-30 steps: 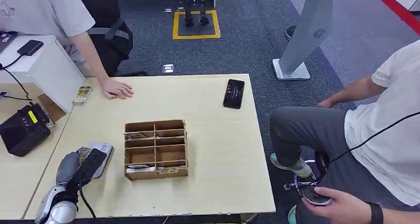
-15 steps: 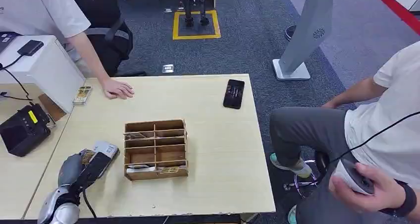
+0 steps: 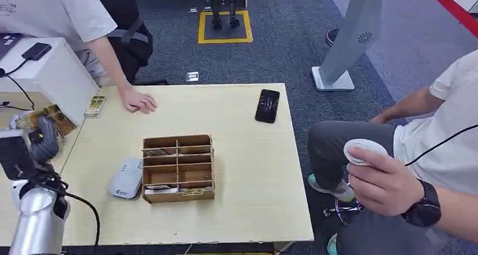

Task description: Pass the card to the sensor for recognition and then transmit it.

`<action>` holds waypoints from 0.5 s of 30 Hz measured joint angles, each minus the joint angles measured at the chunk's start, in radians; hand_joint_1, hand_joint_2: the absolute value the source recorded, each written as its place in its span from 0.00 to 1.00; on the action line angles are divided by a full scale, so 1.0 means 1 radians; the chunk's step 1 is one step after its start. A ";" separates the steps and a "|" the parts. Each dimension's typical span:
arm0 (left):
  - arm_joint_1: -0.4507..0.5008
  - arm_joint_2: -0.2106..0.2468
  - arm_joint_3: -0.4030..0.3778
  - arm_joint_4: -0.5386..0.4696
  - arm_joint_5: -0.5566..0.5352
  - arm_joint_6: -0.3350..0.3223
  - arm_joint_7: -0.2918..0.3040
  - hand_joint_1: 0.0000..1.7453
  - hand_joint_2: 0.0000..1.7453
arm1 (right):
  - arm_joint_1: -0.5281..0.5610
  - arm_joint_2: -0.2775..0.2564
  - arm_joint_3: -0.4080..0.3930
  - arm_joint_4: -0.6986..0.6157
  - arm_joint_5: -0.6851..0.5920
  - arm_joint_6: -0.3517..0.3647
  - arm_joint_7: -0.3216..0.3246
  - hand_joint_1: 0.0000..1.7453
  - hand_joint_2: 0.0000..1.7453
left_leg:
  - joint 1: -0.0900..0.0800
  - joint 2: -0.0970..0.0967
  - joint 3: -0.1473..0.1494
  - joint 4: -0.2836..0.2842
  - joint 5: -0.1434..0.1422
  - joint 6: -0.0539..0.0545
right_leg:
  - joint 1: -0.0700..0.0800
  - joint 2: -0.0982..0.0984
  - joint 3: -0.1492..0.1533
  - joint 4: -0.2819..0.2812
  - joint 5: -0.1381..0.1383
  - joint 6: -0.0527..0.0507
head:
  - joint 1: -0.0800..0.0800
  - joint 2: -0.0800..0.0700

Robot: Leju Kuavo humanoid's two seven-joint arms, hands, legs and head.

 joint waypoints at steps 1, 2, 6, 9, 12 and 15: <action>-0.033 0.008 -0.002 0.004 -0.027 0.011 -0.003 1.00 1.00 | -0.001 0.000 0.004 -0.002 0.002 0.000 0.002 0.00 1.00 | 0.000 0.001 0.000 0.000 0.000 0.000 | 0.000 0.001 0.000 0.000 0.000 0.000 | 0.000 0.000; -0.060 0.017 -0.003 0.008 -0.038 0.017 -0.005 1.00 1.00 | -0.001 0.001 0.007 -0.003 0.003 0.002 0.002 0.00 1.00 | 0.000 0.001 0.001 0.000 0.000 0.000 | -0.001 0.001 0.000 0.000 0.000 0.000 | 0.000 0.000; -0.096 0.032 -0.008 0.018 -0.049 0.027 -0.017 1.00 1.00 | -0.004 0.003 0.011 -0.006 0.004 0.002 0.002 0.00 1.00 | 0.000 0.002 0.001 0.000 0.001 -0.001 | 0.000 0.003 -0.001 0.000 0.001 0.001 | 0.000 0.000; -0.099 0.032 -0.009 0.026 -0.051 0.028 -0.020 1.00 1.00 | -0.004 0.003 0.013 -0.006 0.004 0.002 0.002 0.00 1.00 | 0.000 0.002 0.001 0.000 0.001 -0.002 | 0.000 0.003 -0.001 0.000 0.001 0.001 | 0.000 0.000; -0.100 0.038 -0.011 0.030 -0.051 0.028 -0.021 1.00 1.00 | -0.005 0.003 0.016 -0.007 0.004 0.002 0.002 0.00 1.00 | 0.000 0.002 0.000 0.000 0.001 -0.002 | 0.000 0.003 -0.002 0.000 0.001 0.001 | 0.000 0.000; -0.102 0.040 -0.013 0.034 -0.052 0.028 -0.022 1.00 1.00 | -0.005 0.003 0.018 -0.006 0.004 0.002 0.002 0.00 1.00 | 0.000 0.002 0.000 0.000 0.001 -0.002 | 0.000 0.003 -0.002 0.000 0.001 0.001 | 0.000 0.000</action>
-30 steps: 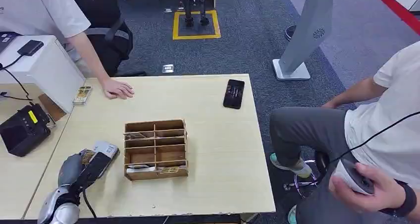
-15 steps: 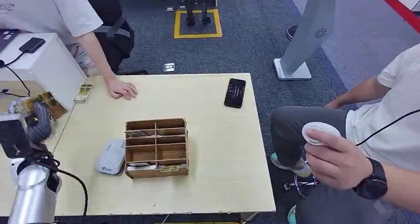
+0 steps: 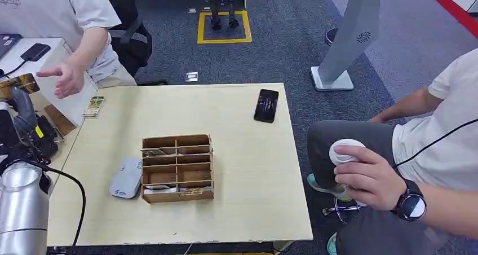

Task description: Pass the card to the sensor for recognition and then transmit it.

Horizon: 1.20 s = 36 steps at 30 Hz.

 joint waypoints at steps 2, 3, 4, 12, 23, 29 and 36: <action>-0.001 0.000 0.000 0.000 0.000 0.000 0.000 1.00 1.00 | 0.000 0.000 0.001 0.000 0.000 0.000 0.000 0.00 1.00 | 0.000 0.000 0.000 0.000 0.000 0.000 | 0.000 0.000 0.000 0.000 0.000 0.000 | 0.000 0.000; -0.002 0.000 0.000 0.001 0.000 0.001 0.000 1.00 1.00 | 0.000 0.000 0.001 0.000 0.000 0.000 0.000 0.00 1.00 | 0.000 0.000 0.000 0.000 0.000 0.000 | 0.000 0.000 0.000 0.000 0.000 0.000 | 0.000 0.000; -0.003 0.000 0.000 0.001 0.000 0.001 0.000 1.00 1.00 | 0.000 0.000 0.001 0.000 0.000 0.000 0.000 0.00 1.00 | 0.000 0.000 0.000 0.000 0.000 0.000 | 0.000 0.000 0.000 0.000 0.000 0.000 | 0.000 0.000; -0.044 0.072 -0.072 0.051 -0.585 0.225 0.020 1.00 1.00 | -0.009 0.000 0.011 -0.002 0.022 0.033 -0.002 0.00 1.00 | 0.000 0.000 -0.001 0.000 0.000 0.000 | 0.000 0.001 -0.001 0.001 0.001 -0.001 | 0.000 0.000; -0.032 0.137 -0.086 0.080 -1.142 0.269 0.016 0.00 1.00 | -0.023 0.000 0.016 -0.010 0.035 0.048 -0.011 0.00 1.00 | 0.000 0.003 -0.004 0.000 0.000 0.000 | 0.000 0.003 -0.004 0.001 0.001 0.000 | 0.000 0.000; -0.031 0.135 -0.080 0.105 -1.092 0.269 0.004 0.00 1.00 | -0.024 0.000 0.016 -0.010 0.035 0.048 -0.011 0.00 1.00 | 0.000 0.003 -0.004 0.000 0.000 -0.001 | 0.000 0.003 -0.004 0.001 0.001 0.000 | 0.000 0.000; -0.031 0.127 -0.077 0.137 -0.972 0.269 0.042 0.00 1.00 | -0.024 0.000 0.016 -0.010 0.033 0.042 -0.011 0.00 1.00 | 0.000 0.003 -0.004 0.000 0.000 -0.001 | 0.000 0.003 -0.005 0.001 0.001 -0.001 | 0.000 0.000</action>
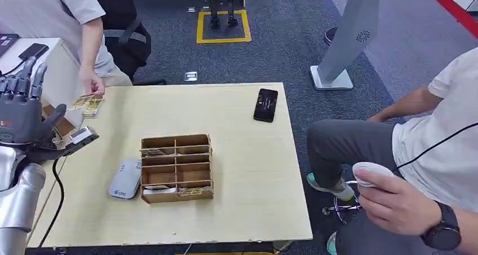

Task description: Pass the card to the sensor for recognition and then transmit it.

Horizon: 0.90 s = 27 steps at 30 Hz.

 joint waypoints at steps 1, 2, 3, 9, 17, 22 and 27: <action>0.000 -0.003 0.000 0.003 0.010 0.000 0.011 0.00 1.00 | 0.000 0.000 0.000 0.000 0.000 0.000 0.000 0.00 1.00 | 0.000 0.000 0.000 0.000 0.000 0.000 | 0.000 0.000 0.000 0.000 0.000 0.000 | 0.000 0.000; 0.001 -0.005 0.000 0.003 0.012 0.000 0.016 0.00 1.00 | 0.000 0.000 0.000 0.000 0.000 -0.001 0.000 0.00 1.00 | 0.000 0.000 0.000 0.000 0.000 0.000 | 0.000 0.000 0.000 0.000 0.000 0.000 | 0.000 0.000; 0.002 -0.006 0.000 0.003 0.022 0.000 0.021 0.00 1.00 | 0.000 0.000 0.000 0.000 0.002 -0.002 0.000 0.00 1.00 | 0.000 0.000 0.000 0.000 0.000 0.000 | 0.000 0.000 0.000 0.000 0.000 0.000 | 0.000 0.000; 0.026 -0.005 -0.003 0.003 0.092 -0.001 0.005 0.00 1.00 | 0.000 0.000 -0.001 0.000 0.002 -0.005 -0.002 0.00 1.00 | 0.000 0.000 0.000 0.000 0.000 0.000 | 0.000 0.000 0.000 0.000 0.000 0.000 | 0.000 0.000; 0.071 0.015 -0.023 -0.005 0.222 -0.081 -0.008 0.00 1.00 | 0.004 0.000 -0.005 0.000 -0.002 -0.009 -0.007 0.00 1.00 | 0.000 0.001 0.000 0.000 0.000 0.000 | 0.000 0.000 0.000 0.000 0.000 0.000 | 0.000 0.000; 0.124 0.023 -0.042 -0.059 0.372 -0.230 -0.049 0.00 1.00 | 0.008 0.000 -0.012 0.000 -0.014 -0.016 -0.015 0.00 1.00 | 0.000 0.001 0.000 0.000 0.000 0.000 | 0.000 0.001 0.000 0.000 0.000 0.000 | 0.000 0.000; 0.311 0.038 -0.094 -0.295 0.481 -0.456 -0.078 0.00 1.00 | 0.030 0.000 -0.034 0.002 -0.034 -0.025 -0.024 0.00 1.00 | 0.000 0.004 -0.003 0.000 -0.001 0.000 | -0.001 0.003 -0.004 0.000 0.000 0.000 | 0.000 0.000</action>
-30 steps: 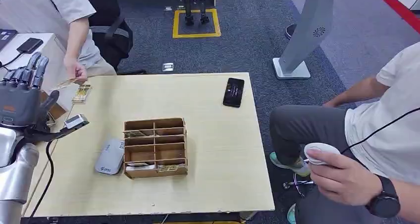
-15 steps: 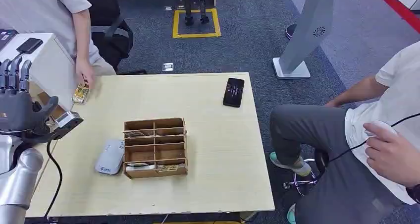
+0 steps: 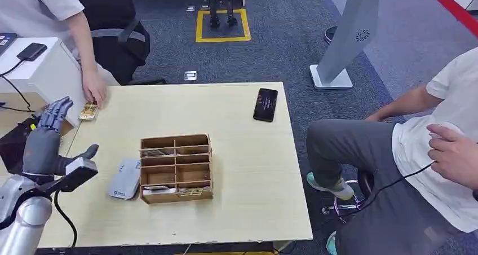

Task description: Pass the card to the sensor for recognition and then transmit it.

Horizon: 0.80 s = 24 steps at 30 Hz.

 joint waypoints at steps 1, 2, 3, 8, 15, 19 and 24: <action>0.035 0.009 -0.014 -0.052 -0.005 -0.036 -0.003 0.00 1.00 | 0.004 0.000 -0.003 0.000 -0.002 0.000 0.000 0.00 1.00 | 0.000 0.001 0.000 0.000 -0.001 0.000 | 0.000 0.001 0.000 0.000 0.000 0.000 | -0.001 0.000; 0.065 0.019 -0.032 -0.094 -0.028 -0.069 -0.013 0.00 1.00 | 0.008 0.000 -0.005 0.001 -0.003 0.001 0.001 0.00 1.00 | 0.000 0.001 0.000 0.000 -0.001 0.000 | 0.000 0.001 0.000 0.000 0.000 0.000 | 0.000 0.000; 0.102 0.031 -0.060 -0.139 -0.049 -0.092 -0.017 0.00 1.00 | 0.013 0.000 -0.009 0.002 -0.005 0.001 0.001 0.00 1.00 | 0.000 0.001 0.000 0.000 -0.001 0.000 | 0.000 0.001 -0.001 0.000 0.000 0.000 | 0.000 0.000; 0.184 0.053 -0.193 -0.278 -0.132 -0.107 -0.018 0.00 1.00 | 0.018 0.000 -0.024 0.003 -0.013 -0.012 -0.017 0.00 1.00 | -0.001 -0.001 -0.001 0.000 0.000 0.000 | 0.000 -0.002 -0.001 -0.001 0.000 0.000 | 0.000 0.000; 0.094 0.058 -0.369 -0.318 -0.095 -0.266 0.071 0.00 1.00 | 0.014 0.000 -0.027 0.003 -0.006 -0.006 -0.017 0.00 1.00 | 0.000 -0.001 -0.001 0.000 0.003 -0.002 | 0.001 -0.002 -0.001 0.000 0.004 0.000 | 0.000 0.000; 0.054 0.068 -0.405 -0.318 -0.087 -0.277 0.076 0.00 1.00 | 0.015 0.000 -0.027 0.003 -0.006 -0.006 -0.014 0.00 1.00 | 0.000 -0.001 0.000 0.000 0.004 -0.002 | 0.001 -0.002 -0.001 0.000 0.004 0.000 | 0.000 0.000; 0.001 0.069 -0.463 -0.315 -0.213 -0.233 0.152 0.00 1.00 | 0.013 0.000 -0.027 0.003 -0.003 -0.006 -0.007 0.00 1.00 | 0.000 -0.002 -0.001 0.000 0.004 -0.002 | 0.001 -0.002 -0.001 0.000 0.004 -0.001 | 0.000 0.000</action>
